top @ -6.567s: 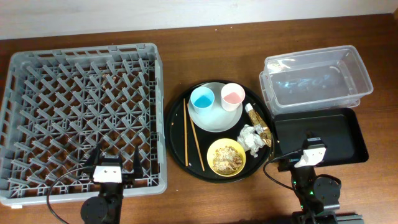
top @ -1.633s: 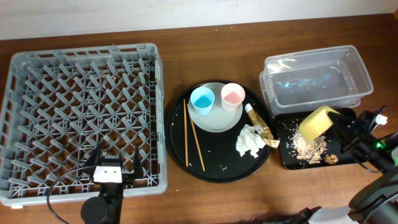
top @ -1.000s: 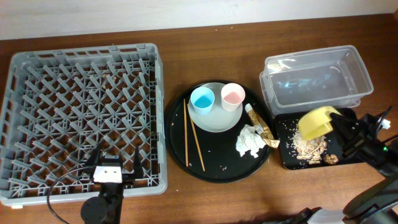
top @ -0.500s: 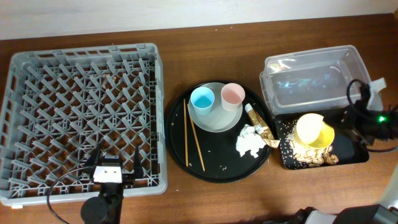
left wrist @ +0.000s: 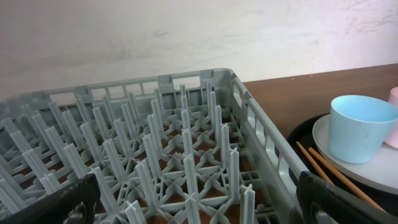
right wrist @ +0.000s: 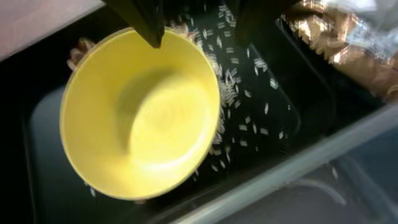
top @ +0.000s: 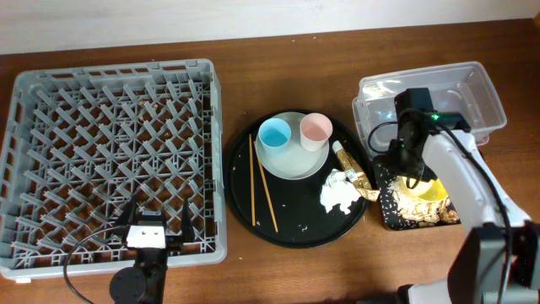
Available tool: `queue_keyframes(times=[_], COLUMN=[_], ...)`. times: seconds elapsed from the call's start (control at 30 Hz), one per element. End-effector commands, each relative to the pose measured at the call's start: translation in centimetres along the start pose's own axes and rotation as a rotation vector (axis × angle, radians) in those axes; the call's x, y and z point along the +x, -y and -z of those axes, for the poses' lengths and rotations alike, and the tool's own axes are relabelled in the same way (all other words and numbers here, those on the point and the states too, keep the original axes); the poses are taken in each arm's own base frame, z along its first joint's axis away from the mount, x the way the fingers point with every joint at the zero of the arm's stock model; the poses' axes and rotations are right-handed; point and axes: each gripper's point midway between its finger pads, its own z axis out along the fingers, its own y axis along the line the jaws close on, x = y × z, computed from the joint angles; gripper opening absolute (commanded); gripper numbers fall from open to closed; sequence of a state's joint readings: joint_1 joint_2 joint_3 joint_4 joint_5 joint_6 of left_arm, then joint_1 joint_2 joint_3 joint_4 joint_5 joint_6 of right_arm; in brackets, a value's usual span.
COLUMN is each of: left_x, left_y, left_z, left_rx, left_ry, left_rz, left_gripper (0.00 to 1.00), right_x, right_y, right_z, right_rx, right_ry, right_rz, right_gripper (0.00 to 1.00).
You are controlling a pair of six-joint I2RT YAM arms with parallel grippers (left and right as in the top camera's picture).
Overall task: Sort waste into correct bins and load items into the dishwasher rack
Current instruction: 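Tip the yellow bowl over the black tray to dump scraps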
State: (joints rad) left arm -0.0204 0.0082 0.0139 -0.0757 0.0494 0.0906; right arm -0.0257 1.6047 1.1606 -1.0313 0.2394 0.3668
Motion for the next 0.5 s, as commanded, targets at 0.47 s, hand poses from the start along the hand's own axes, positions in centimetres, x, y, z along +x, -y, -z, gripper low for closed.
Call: queue_keyframes(times=[0.47], left_x=[0.2], left_y=[0.3], left_z=[0.0], left_rx=[0.014], left_ry=[-0.004], left_rz=[-0.016], left_gripper=[0.99], right_x=[-0.1], right_y=[0.2], right_z=[-0.9], right_rx=[0.029], right_ry=[0.020], right_rz=[-0.006], right_gripper=[0.04])
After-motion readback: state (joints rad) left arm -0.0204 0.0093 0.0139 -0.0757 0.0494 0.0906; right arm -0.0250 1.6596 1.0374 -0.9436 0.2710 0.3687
